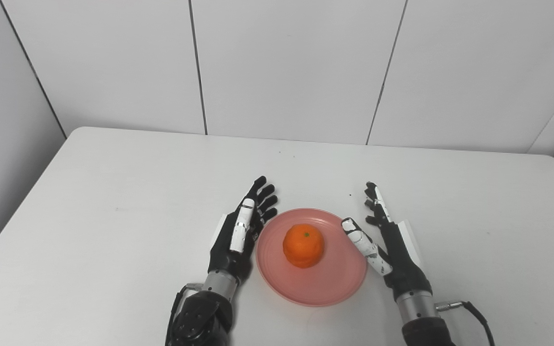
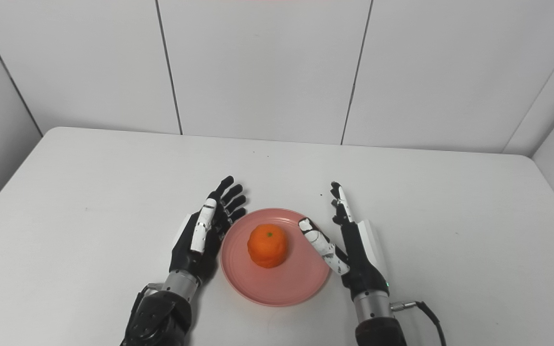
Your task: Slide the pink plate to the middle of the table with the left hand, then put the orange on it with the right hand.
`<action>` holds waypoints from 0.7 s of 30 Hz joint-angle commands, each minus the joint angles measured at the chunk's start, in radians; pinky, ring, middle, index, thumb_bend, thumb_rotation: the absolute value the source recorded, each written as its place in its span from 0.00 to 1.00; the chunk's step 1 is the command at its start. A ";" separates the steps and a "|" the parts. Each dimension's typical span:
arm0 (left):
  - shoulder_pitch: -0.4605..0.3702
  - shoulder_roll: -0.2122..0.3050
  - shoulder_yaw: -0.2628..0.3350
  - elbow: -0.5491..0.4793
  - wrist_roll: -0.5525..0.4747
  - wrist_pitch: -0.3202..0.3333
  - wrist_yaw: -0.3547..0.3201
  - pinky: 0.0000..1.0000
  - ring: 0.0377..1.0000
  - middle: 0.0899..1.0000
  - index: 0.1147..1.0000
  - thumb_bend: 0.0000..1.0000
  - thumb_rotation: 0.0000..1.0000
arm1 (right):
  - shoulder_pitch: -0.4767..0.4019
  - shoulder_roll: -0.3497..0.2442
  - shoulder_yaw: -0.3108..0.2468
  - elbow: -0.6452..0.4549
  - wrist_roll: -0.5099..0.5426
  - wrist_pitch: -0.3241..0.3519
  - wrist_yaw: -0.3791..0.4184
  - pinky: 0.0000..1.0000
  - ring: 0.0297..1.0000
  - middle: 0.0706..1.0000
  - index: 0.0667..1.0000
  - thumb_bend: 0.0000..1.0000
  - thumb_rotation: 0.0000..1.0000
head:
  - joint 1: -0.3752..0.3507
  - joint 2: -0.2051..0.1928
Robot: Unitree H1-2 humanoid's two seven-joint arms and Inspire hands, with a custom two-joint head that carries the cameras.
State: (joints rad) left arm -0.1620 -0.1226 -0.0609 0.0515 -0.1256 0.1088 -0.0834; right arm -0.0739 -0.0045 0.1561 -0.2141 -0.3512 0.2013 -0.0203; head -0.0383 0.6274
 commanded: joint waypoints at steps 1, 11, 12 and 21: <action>0.038 0.012 0.004 0.010 0.016 -0.001 0.009 0.91 0.92 0.93 0.91 0.39 1.00 | -0.010 0.028 -0.019 -0.007 0.060 -0.072 -0.017 0.87 0.94 0.97 0.97 0.91 1.00 | -0.001 -0.002; 0.058 0.015 -0.006 -0.024 0.076 -0.052 0.031 0.97 0.96 0.97 0.97 0.39 1.00 | 0.002 0.092 -0.081 0.022 0.255 -0.106 -0.007 0.95 0.96 0.98 0.98 0.72 1.00 | -0.009 -0.010; 0.059 0.015 -0.007 -0.024 0.083 -0.056 0.034 0.98 0.97 0.98 0.97 0.39 1.00 | 0.004 0.098 -0.085 0.022 0.266 -0.108 -0.009 0.95 0.96 0.98 0.98 0.70 1.00 | -0.010 -0.014; 0.071 0.035 -0.026 -0.036 0.111 -0.084 0.026 1.00 1.00 1.00 1.00 0.36 1.00 | 0.025 0.131 -0.096 0.010 0.308 -0.119 -0.017 0.99 0.97 0.99 0.99 0.32 1.00 | -0.019 -0.020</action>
State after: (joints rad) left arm -0.1061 -0.0959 -0.0859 0.0228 -0.0255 0.0235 -0.0588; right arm -0.0377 0.1157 0.0607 -0.1765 -0.0453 0.1474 -0.0240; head -0.0583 0.6090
